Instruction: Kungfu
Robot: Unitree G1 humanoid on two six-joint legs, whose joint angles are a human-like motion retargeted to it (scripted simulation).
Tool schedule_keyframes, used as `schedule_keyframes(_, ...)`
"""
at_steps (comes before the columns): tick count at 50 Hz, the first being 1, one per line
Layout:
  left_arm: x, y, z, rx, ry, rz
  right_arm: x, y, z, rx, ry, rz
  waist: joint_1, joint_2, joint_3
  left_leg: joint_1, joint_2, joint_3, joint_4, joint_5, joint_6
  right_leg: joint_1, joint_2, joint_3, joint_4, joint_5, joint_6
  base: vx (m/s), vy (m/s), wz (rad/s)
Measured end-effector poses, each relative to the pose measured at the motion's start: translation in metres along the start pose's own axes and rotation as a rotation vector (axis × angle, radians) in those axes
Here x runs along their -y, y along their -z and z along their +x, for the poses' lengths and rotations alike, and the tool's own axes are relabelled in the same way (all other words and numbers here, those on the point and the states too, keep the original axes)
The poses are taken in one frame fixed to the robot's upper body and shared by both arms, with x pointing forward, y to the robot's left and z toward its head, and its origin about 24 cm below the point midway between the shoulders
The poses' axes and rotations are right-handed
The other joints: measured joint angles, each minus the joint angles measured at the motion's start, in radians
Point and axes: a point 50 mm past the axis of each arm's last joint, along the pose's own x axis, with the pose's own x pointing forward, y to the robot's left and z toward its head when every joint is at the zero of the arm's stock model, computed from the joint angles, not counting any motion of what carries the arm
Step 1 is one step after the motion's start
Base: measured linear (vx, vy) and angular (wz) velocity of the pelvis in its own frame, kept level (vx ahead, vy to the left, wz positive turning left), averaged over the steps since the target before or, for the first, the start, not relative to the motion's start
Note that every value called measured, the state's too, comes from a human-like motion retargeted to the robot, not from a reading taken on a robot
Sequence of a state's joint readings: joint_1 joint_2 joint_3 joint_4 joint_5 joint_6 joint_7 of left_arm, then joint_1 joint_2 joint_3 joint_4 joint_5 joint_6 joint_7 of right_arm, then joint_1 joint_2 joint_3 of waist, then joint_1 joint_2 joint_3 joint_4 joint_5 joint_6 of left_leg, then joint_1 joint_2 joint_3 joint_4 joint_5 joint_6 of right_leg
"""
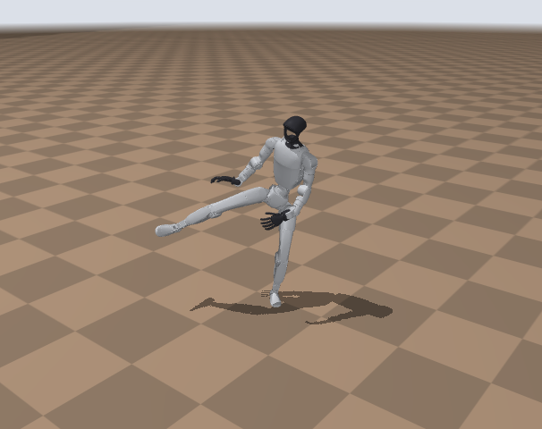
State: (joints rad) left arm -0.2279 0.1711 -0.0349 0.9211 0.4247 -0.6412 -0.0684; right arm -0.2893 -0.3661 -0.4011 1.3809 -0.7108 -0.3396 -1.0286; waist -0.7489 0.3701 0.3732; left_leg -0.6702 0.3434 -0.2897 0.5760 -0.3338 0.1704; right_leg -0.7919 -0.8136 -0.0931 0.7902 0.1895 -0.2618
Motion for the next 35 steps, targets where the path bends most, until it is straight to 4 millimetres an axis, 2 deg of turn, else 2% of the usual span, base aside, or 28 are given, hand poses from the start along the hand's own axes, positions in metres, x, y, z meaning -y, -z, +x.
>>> schedule_keyframes(2,-0.01,0.024,-0.019,-0.095,-0.014,-0.162,-0.011,-0.012,-0.019,0.071,-0.104,0.231,0.072,-0.009,-0.026,-0.018,0.104,0.052,-0.009,0.016,-0.049,-0.058,0.215,-0.034,0.132,0.016,0.0,-0.32,-0.68,-1.11)
schedule_keyframes(5,-0.008,0.046,-0.049,-0.183,-0.089,-0.184,-0.027,0.004,-0.051,0.083,-0.4,0.26,0.205,-0.049,-0.142,0.016,0.208,0.15,-0.087,0.064,-0.118,-0.06,0.42,-0.219,0.215,0.016,0.023,-0.04,-0.65,-1.37)
schedule_keyframes(7,-0.013,0.049,-0.059,-0.178,-0.156,-0.136,-0.036,0.015,-0.068,0.044,-0.563,0.209,0.246,-0.113,-0.201,0.068,0.191,0.228,-0.109,0.067,-0.139,-0.004,0.495,-0.294,0.19,0.004,0.129,0.02,-0.39,-0.45)
schedule_keyframes(10,-0.019,0.049,-0.065,-0.161,-0.197,-0.073,-0.045,0.027,-0.092,0.018,-0.712,0.137,0.263,-0.231,-0.263,0.17,0.133,0.345,-0.145,0.059,-0.168,0.104,0.601,-0.335,0.085,-0.03,0.307,0.05,-0.37,0.07)
schedule_keyframes(12,-0.013,0.049,-0.064,-0.17,-0.149,-0.056,-0.046,0.028,-0.103,0.061,-0.756,0.127,0.27,-0.289,-0.302,0.215,0.087,0.388,-0.15,0.049,-0.181,0.167,0.646,-0.33,0.002,-0.063,0.366,0.11,-0.5,0.11)
schedule_keyframes(15,0.001,0.048,-0.057,-0.185,-0.056,-0.064,-0.047,0.027,-0.118,0.149,-0.834,0.125,0.301,-0.347,-0.345,0.26,0.028,0.428,-0.14,0.038,-0.192,0.238,0.656,-0.301,-0.109,-0.062,0.358,0.1,-0.4,-0.11)
schedule_keyframes(20,0.017,0.032,-0.034,-0.126,-0.016,-0.067,-0.059,0.006,-0.126,0.246,-1.004,0.126,0.277,-0.339,-0.337,0.306,0.004,0.458,-0.131,0.03,-0.216,0.296,0.625,-0.235,-0.283,-0.082,0.272,-0.07,-0.33,-0.13)
schedule_keyframes(25,0.012,0.014,-0.012,-0.048,-0.027,0.005,-0.072,-0.033,-0.117,0.379,-1.136,0.119,0.218,-0.291,-0.29,0.356,0.043,0.493,-0.119,0.052,-0.272,0.318,0.545,-0.256,-0.442,-0.094,0.134,-0.12,-0.34,-0.64)
schedule_keyframes(30,-0.001,-0.009,0.013,0.045,-0.046,0.089,-0.075,-0.075,-0.096,0.513,-1.164,0.112,0.195,-0.239,-0.239,0.406,0.109,0.546,-0.112,0.091,-0.361,0.327,0.514,-0.389,-0.594,-0.219,0.026,-0.12,-0.63,-0.86)
schedule_keyframes(32,-0.005,-0.018,0.023,0.075,-0.041,0.129,-0.075,-0.091,-0.087,0.553,-1.136,0.119,0.187,-0.234,-0.221,0.432,0.119,0.56,-0.105,0.113,-0.401,0.335,0.507,-0.423,-0.614,-0.233,0.077,-0.07,-0.62,-0.56)
schedule_keyframes(33,-0.006,-0.023,0.029,0.087,-0.033,0.152,-0.074,-0.098,-0.083,0.569,-1.117,0.126,0.186,-0.24,-0.216,0.449,0.113,0.567,-0.098,0.127,-0.42,0.338,0.49,-0.451,-0.615,-0.177,0.126,-0.05,-0.82,-0.38)
schedule_keyframes(35,-0.004,-0.036,0.042,0.124,-0.012,0.194,-0.07,-0.113,-0.067,0.589,-1.067,0.145,0.196,-0.252,-0.224,0.452,0.056,0.574,-0.098,0.175,-0.432,0.255,0.431,-0.342,-0.562,-0.027,0.203,-0.15,-0.85,-0.3)
